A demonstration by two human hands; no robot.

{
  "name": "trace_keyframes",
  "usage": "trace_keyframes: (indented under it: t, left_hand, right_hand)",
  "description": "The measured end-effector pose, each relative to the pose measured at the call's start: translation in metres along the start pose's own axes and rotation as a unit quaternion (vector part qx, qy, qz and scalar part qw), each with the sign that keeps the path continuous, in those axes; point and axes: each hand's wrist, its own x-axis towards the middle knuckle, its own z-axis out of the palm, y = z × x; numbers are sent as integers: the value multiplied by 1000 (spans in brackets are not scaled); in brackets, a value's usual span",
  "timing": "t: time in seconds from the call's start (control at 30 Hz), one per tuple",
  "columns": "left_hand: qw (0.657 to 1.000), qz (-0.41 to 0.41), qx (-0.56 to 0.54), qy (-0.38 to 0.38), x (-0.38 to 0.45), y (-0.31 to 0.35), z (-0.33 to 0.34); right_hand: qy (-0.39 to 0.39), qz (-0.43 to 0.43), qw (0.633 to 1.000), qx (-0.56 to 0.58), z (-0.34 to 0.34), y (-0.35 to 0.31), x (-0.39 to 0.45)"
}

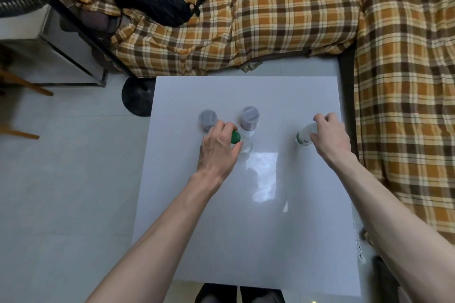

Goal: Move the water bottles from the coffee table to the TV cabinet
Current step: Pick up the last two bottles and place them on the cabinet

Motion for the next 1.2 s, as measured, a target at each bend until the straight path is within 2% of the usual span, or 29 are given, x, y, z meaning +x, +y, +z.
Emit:
trace_keyframes:
  t: [0.13, 0.3, 0.53, 0.63, 0.87, 1.07, 1.2]
  left_hand:
    - [999, 19, 20, 21, -1, -5, -4]
    - [997, 32, 61, 45, -6, -14, -13]
    - [995, -16, -23, 91, -40, -15, -39]
    - [991, -49, -52, 115, -68, -12, -52]
    - [973, -114, -39, 198, -151, -24, -99]
    - [941, -175, -19, 289, -246, -45, -143]
    - [907, -232, -2, 351, -313, -62, -168]
  right_hand:
    - [30, -34, 999, 8, 7, 5, -10]
    - [30, -58, 998, 2, 14, 4, -31]
    - [2, -142, 990, -5, -19, -27, -89]
    - [23, -193, 981, 6, -36, -50, -126]
    - [73, -367, 923, 90, -63, -106, -199]
    - [29, -465, 875, 128, -81, -172, -252]
    - [7, -555, 825, 101, -82, -225, -293]
